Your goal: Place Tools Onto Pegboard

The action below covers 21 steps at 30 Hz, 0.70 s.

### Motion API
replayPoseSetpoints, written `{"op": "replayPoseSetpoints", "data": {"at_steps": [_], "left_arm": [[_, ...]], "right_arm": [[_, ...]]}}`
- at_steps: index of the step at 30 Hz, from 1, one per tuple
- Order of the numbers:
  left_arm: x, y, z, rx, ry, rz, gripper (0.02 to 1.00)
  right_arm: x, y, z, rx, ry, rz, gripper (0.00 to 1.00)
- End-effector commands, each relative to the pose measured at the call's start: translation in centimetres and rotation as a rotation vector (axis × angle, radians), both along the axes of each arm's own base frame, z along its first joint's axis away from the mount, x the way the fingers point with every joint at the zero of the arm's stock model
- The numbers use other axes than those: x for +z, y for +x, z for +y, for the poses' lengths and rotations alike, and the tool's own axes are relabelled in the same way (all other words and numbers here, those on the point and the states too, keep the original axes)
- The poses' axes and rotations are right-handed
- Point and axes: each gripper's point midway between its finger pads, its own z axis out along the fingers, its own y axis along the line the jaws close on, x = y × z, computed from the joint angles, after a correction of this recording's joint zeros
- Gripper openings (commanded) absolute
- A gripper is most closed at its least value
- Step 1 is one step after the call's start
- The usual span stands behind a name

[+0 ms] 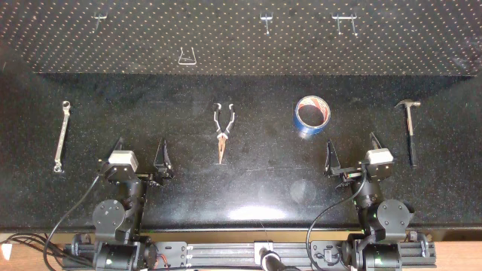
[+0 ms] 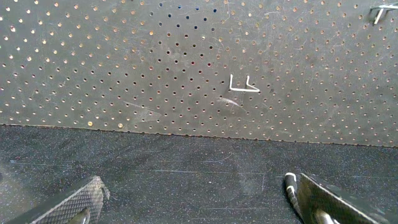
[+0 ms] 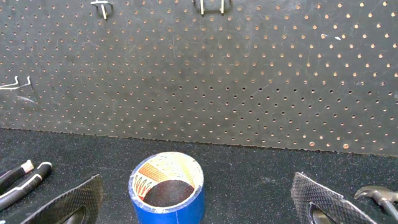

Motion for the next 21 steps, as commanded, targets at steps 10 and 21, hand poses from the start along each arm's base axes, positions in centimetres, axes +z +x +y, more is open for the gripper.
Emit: {"op": "replayPoseSetpoints", "data": {"at_steps": [10, 21], "left_arm": [[0.2, -0.1, 0.4, 0.022, 0.018, -0.010, 0.993], [7.3, -6.7, 7.6, 0.163, 0.240, 0.903, 0.996]], "right_arm": [[-0.2, 0.0, 0.1, 0.003, -0.007, 0.000, 0.991], [-0.2, 0.0, 0.1, 0.003, -0.007, 0.000, 0.991]]}}
